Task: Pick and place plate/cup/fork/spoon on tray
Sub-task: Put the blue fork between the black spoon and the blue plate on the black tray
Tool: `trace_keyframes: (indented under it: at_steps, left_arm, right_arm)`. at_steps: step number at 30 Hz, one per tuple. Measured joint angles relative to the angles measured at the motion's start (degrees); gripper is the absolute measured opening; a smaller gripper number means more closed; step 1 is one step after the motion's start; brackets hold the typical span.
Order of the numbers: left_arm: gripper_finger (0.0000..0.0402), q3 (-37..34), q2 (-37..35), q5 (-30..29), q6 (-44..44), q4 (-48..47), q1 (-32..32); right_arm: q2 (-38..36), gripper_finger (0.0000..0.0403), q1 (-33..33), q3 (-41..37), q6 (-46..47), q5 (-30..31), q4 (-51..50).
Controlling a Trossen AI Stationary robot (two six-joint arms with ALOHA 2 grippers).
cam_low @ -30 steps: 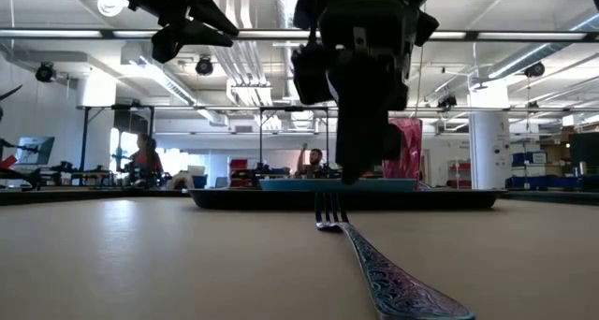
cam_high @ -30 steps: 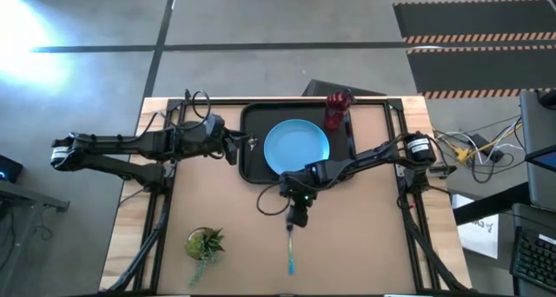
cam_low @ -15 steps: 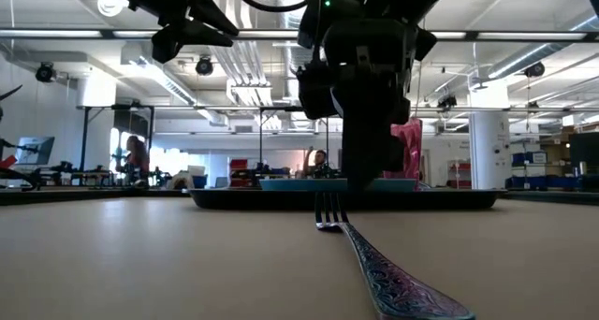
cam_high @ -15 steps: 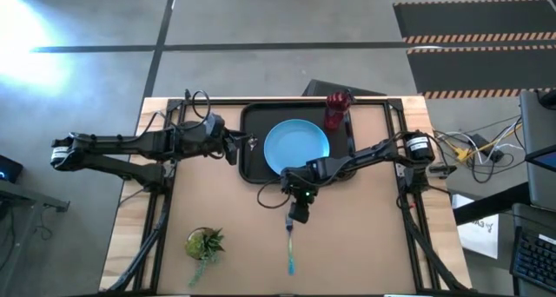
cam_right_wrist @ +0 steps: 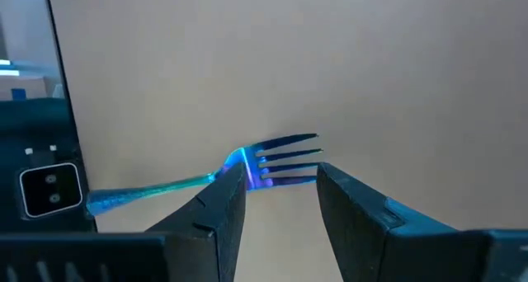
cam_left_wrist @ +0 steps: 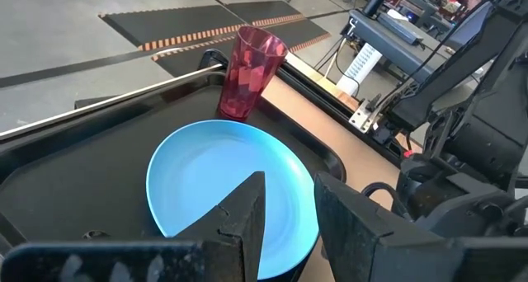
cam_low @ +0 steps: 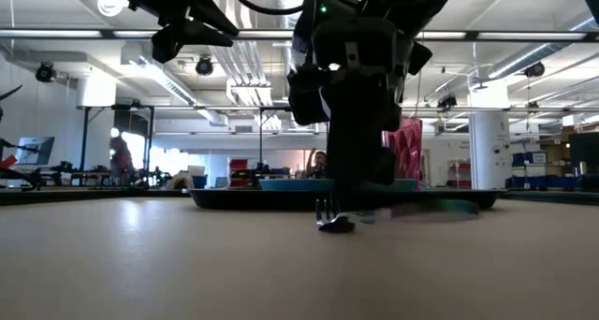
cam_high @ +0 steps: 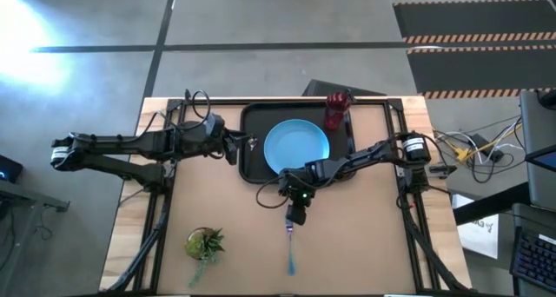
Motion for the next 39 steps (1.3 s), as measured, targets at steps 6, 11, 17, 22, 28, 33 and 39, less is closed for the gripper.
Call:
trace_keyframes:
  at_steps: [6, 11, 17, 22, 28, 33, 39]
  left_arm:
    - [0.0089, 0.0, 0.0, 0.0, 0.0, 0.0, 0.0]
    - [0.0089, 0.0, 0.0, 0.0, 0.0, 0.0, 0.0]
    - [0.0089, 0.0, 0.0, 0.0, 0.0, 0.0, 0.0]
    - [0.0089, 0.0, 0.0, -0.1, 0.0, 0.0, 0.0]
    - [0.0089, 0.0, 0.0, -0.1, 0.0, 0.0, 0.0]
    - [0.0089, 0.0, 0.0, -0.1, 0.0, 0.0, 0.0]
    - [0.0089, 0.0, 0.0, -0.1, 0.0, 0.0, 0.0]
  right_arm:
    - [-0.2, 0.0141, 0.0, 0.6, 0.0, 0.0, 0.0]
    - [-0.4, 0.0141, 0.0, 1.9, 0.3, -0.1, -0.1]
    - [-0.4, 0.0141, 0.0, 2.1, -0.4, -0.1, -1.9]
    - [-0.4, 0.0141, 0.0, 1.5, -1.4, 0.0, -4.5]
    - [-0.4, 0.0141, 0.0, 1.4, -1.5, 0.0, -4.0]
    - [-0.3, 0.0141, 0.0, 1.4, -1.6, 0.0, -3.0]
    - [0.6, 0.0141, 0.0, 0.9, -1.7, 0.0, -0.5]
